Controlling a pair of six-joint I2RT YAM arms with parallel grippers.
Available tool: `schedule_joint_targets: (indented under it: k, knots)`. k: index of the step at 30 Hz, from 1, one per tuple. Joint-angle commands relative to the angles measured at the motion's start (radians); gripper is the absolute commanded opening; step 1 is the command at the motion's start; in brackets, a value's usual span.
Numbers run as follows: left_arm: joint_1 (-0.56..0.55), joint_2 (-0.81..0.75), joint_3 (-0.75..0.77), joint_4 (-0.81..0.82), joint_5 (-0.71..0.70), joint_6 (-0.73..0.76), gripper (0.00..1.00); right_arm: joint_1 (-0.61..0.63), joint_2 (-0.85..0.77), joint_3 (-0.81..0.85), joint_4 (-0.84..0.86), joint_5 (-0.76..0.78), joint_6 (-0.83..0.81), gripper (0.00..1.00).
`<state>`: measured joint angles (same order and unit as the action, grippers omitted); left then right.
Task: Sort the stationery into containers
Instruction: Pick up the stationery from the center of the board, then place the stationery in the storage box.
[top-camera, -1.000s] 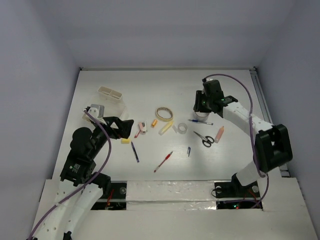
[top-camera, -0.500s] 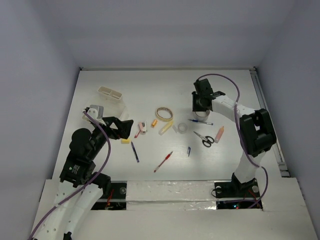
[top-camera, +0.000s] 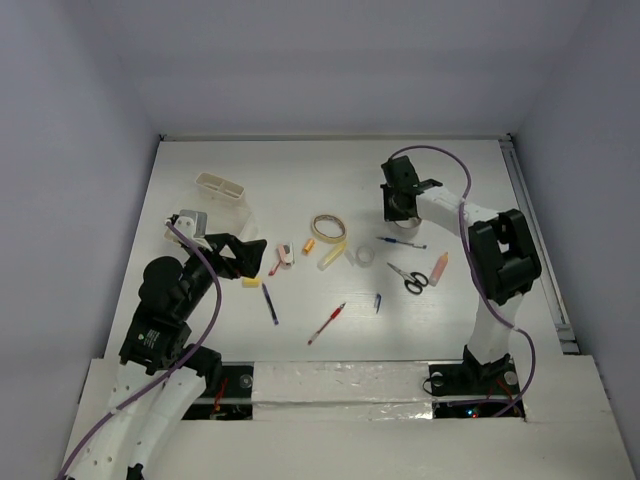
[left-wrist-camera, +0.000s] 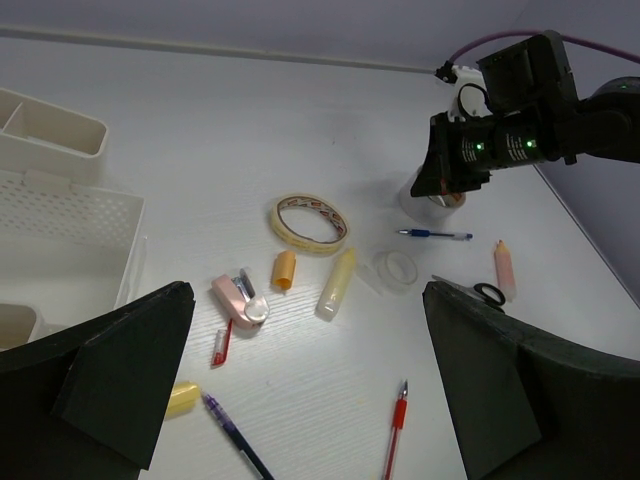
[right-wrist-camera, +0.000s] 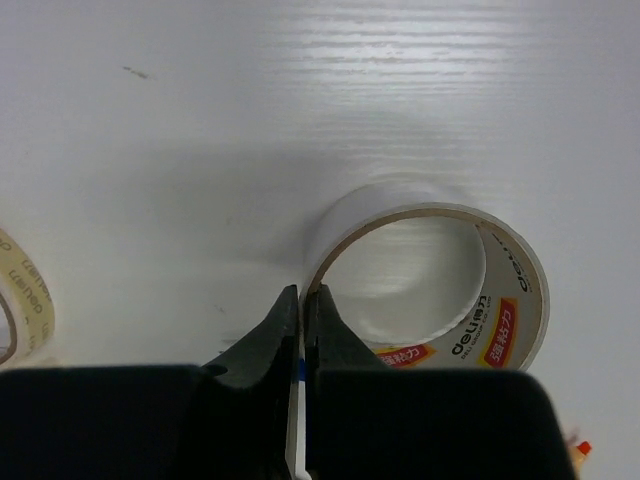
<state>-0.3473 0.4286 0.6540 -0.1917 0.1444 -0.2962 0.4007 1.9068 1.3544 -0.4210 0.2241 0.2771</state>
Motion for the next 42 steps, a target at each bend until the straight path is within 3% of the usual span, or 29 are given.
schedule_joint_targets:
  k: [1, 6, 10, 12, 18, 22, 25, 31, 37, 42]
  knots:
    - [-0.005, -0.008, -0.002, 0.043, -0.011, 0.006, 0.99, 0.009, -0.055, 0.068, 0.011, 0.083, -0.055, 0.0]
    - [-0.005, -0.004, 0.001, 0.044, -0.011, 0.014, 0.99, 0.059, -0.172, 0.123, 0.076, -0.026, -0.13, 0.0]
    - [0.03, -0.011, 0.012, 0.035, -0.041, 0.02, 0.99, 0.139, -0.177, 0.172, 0.201, -0.427, -0.07, 0.0]
    - [0.04, -0.022, 0.016, 0.029, -0.083, 0.017, 0.99, 0.216, -0.155, 0.215, 0.278, -0.509, -0.036, 0.0]
    - [0.05, -0.074, 0.079, 0.015, -0.317, 0.012, 0.99, 0.372, 0.01, 0.397, 0.525, -0.732, 0.063, 0.0]
    - [0.05, -0.056, 0.185, -0.006, -0.341, 0.019, 0.99, 0.414, 0.133, 0.508, 0.668, -0.906, 0.178, 0.0]
    - [0.05, -0.024, 0.231, -0.029, -0.304, 0.011, 0.99, 0.44, 0.263, 0.699, 0.613, -0.98, 0.198, 0.0]
    - [0.05, -0.037, 0.237, -0.052, -0.299, -0.003, 0.99, 0.477, 0.469, 0.957, 0.518, -0.955, 0.201, 0.0]
    - [0.05, -0.054, 0.233, -0.089, -0.301, -0.003, 0.99, 0.477, 0.549, 1.046, 0.386, -0.879, 0.168, 0.0]
    - [0.05, -0.051, 0.222, -0.084, -0.286, -0.008, 0.99, 0.486, 0.549, 0.991, 0.37, -0.862, 0.155, 0.01]
